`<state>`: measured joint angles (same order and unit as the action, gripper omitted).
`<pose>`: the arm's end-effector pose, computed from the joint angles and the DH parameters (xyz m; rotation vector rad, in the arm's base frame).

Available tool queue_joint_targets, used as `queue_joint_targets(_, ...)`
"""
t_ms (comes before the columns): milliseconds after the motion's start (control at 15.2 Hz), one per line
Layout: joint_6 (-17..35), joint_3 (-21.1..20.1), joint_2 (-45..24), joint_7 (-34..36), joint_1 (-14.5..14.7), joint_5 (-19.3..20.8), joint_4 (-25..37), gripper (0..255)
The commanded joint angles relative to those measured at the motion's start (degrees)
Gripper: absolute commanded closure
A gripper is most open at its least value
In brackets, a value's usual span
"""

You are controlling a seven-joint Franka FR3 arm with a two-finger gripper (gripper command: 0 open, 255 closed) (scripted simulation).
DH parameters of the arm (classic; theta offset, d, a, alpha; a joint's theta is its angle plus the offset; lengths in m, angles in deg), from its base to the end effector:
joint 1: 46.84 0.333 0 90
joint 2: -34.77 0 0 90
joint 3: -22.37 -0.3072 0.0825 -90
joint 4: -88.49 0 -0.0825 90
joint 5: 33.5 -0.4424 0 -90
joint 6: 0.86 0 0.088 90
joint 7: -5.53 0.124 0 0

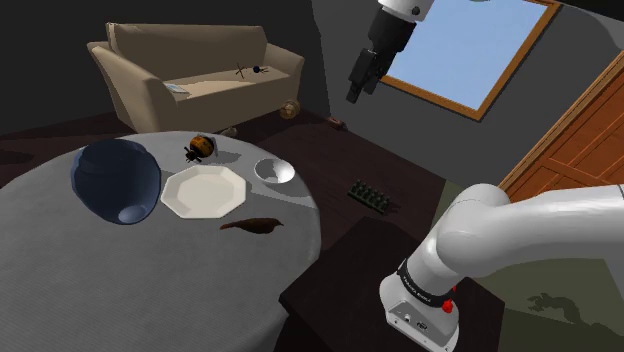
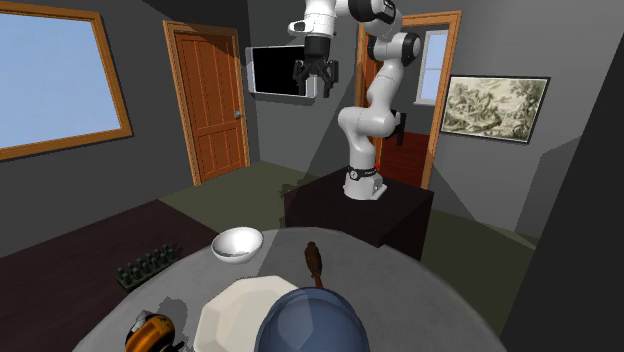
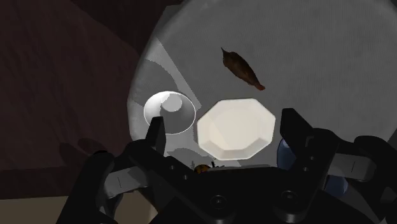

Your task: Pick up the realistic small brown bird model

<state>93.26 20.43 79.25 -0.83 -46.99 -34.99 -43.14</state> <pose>0.3836 0.0177 0.6018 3.1257 0.2093 0.1903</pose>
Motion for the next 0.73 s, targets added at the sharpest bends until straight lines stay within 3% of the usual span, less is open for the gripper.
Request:
queue_joint_targets(0, 0.0, 0.0, 0.0, 0.0, 0.0, 0.0, 0.0, 0)
queue_joint_targets(660, 16.7, -1.6, -11.6, -5.9, 3.4, 0.3, -8.4, 0)
